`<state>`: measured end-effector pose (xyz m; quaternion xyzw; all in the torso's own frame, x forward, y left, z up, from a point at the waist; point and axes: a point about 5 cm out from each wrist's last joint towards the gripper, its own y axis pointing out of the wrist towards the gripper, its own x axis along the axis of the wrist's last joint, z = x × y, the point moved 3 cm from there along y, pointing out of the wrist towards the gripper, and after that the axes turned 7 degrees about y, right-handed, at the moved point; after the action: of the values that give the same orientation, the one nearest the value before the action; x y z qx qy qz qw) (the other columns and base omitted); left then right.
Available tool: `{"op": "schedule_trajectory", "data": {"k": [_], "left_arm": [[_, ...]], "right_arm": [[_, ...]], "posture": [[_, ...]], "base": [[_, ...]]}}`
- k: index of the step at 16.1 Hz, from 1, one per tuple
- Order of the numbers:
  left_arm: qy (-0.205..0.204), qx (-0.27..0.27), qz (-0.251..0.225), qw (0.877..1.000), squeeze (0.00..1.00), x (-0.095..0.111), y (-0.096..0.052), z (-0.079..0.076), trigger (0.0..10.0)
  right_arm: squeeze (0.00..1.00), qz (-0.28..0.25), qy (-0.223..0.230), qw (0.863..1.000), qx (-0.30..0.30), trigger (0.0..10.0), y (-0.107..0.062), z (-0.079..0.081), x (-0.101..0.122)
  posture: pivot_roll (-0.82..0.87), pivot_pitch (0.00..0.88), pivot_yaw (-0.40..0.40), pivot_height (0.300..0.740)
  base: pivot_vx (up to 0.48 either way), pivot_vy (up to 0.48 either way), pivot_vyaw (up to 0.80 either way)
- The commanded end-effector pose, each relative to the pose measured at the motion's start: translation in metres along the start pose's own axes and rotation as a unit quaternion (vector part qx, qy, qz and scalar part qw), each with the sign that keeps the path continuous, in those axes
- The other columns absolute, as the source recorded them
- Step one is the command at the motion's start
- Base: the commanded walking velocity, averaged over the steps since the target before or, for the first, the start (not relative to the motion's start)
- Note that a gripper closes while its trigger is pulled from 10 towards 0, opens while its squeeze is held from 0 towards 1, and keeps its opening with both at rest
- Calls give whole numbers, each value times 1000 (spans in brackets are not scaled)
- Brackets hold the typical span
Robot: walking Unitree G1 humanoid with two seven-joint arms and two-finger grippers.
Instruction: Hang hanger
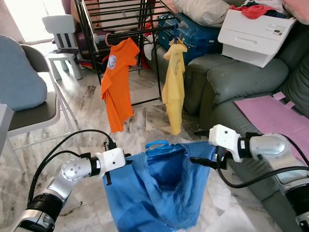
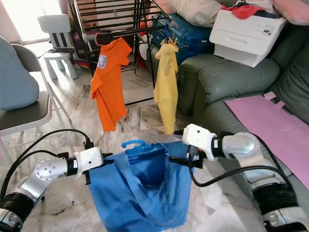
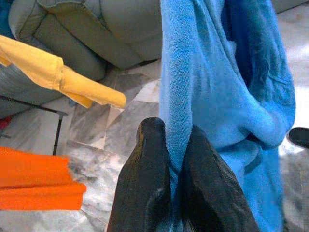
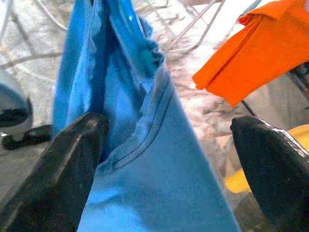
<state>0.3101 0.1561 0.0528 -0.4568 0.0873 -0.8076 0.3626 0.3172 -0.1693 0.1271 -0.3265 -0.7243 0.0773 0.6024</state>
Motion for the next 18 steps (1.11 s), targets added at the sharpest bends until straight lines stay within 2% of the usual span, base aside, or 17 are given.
{"op": "schedule_trajectory", "data": {"k": [1, 7, 11, 18], "left_arm": [[19, 3, -11, 1000, 0, 6, -1, 8, 0], [28, -12, -26, 999, 0, 8, 1, 1, 0], [30, -12, -37, 999, 0, 12, 5, -1, 0], [30, -14, -41, 999, 0, 13, 6, -3, 0]], "right_arm": [[0, 9, -3, 1000, 8, 0, -3, -4, 1], [0, 33, 10, 998, 43, 0, -5, -8, -4], [0, 57, 23, 995, 83, 0, 0, -1, -15], [0, 56, 21, 994, 86, 0, 7, -2, -16]], "posture": [[-114, 0, 32, 740], [-112, 0, 30, 740], [-108, 0, 20, 740], [-108, 0, 18, 740]], "base": [[0, 0, 0], [0, 0, 0], [0, 0, 0], [0, 0, 0]]}}
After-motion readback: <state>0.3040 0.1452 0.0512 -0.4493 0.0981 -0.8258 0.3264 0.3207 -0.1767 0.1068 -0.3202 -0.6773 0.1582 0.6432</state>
